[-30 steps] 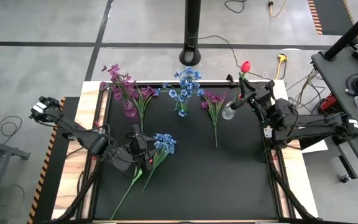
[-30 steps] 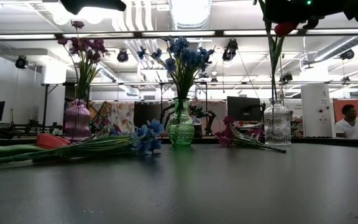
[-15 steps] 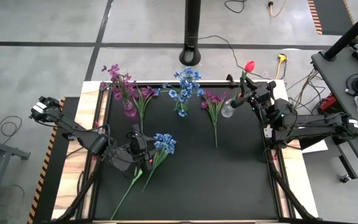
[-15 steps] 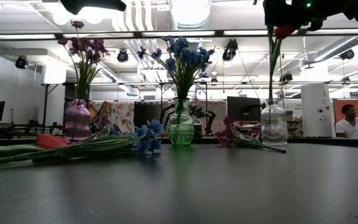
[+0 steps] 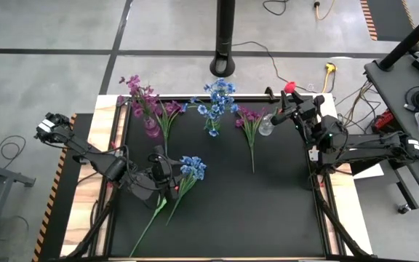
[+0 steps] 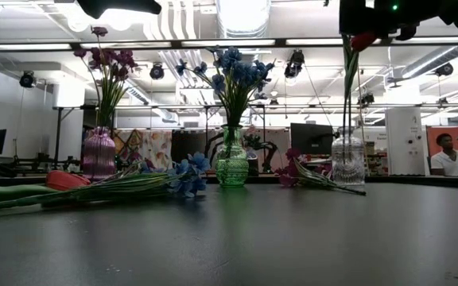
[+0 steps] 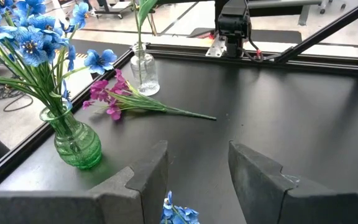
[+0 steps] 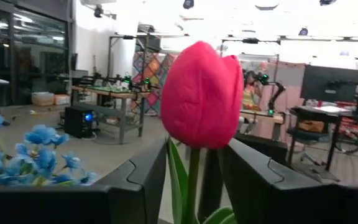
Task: Sort flowers into vase by color
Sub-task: Put the right red tulip into the transparent vase, then put the left violet flowers into the violet vase
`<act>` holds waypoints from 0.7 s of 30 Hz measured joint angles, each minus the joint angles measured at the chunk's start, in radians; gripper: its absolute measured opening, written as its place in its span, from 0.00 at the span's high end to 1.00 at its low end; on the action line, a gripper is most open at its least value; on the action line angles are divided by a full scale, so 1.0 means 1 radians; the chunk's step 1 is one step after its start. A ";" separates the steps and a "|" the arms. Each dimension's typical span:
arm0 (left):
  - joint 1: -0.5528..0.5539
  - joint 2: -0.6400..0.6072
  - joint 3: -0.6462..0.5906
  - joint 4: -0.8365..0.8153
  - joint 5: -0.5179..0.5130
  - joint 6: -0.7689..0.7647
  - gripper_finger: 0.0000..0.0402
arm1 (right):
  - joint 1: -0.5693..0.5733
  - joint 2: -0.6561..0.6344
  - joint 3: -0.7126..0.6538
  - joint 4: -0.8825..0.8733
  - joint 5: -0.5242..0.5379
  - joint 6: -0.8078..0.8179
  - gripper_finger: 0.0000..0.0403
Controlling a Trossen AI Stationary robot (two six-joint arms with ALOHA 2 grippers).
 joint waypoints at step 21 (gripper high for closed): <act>0.000 0.000 0.000 0.000 0.000 -0.008 0.63 | 0.005 -0.001 0.266 -0.775 0.022 0.468 0.31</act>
